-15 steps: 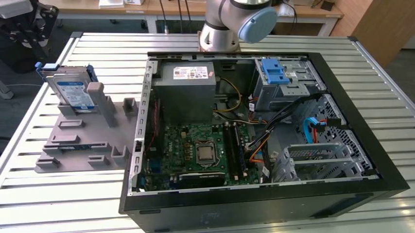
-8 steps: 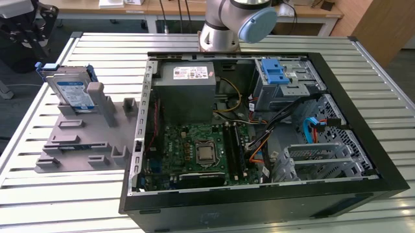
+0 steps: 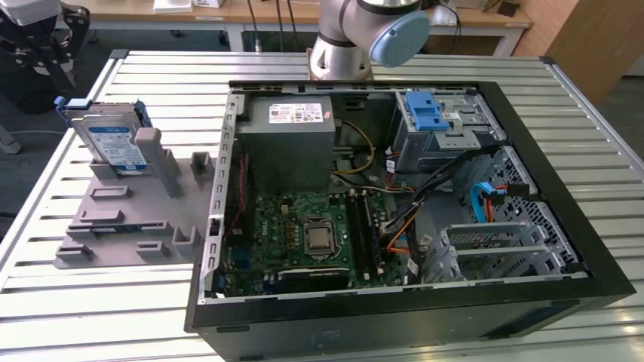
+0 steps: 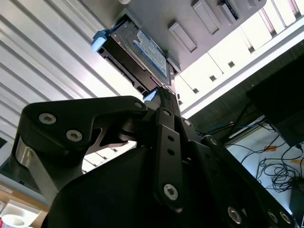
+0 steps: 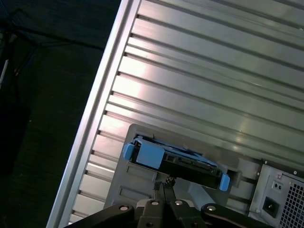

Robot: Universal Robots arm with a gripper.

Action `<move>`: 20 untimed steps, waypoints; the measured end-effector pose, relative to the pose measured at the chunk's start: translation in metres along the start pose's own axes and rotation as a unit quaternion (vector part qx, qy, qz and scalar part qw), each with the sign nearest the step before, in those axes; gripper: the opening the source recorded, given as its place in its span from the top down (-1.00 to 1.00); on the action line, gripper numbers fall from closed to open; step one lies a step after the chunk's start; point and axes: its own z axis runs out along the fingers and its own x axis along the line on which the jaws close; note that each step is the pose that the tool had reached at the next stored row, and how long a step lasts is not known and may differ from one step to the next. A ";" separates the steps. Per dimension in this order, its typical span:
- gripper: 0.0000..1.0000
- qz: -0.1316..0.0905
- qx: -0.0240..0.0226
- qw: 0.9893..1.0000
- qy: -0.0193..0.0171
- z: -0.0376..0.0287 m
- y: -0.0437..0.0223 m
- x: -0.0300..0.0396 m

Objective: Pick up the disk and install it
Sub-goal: 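Pick up the disk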

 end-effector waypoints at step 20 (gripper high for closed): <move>0.79 -0.019 0.000 1.000 0.001 0.0000 0.0000 0.0000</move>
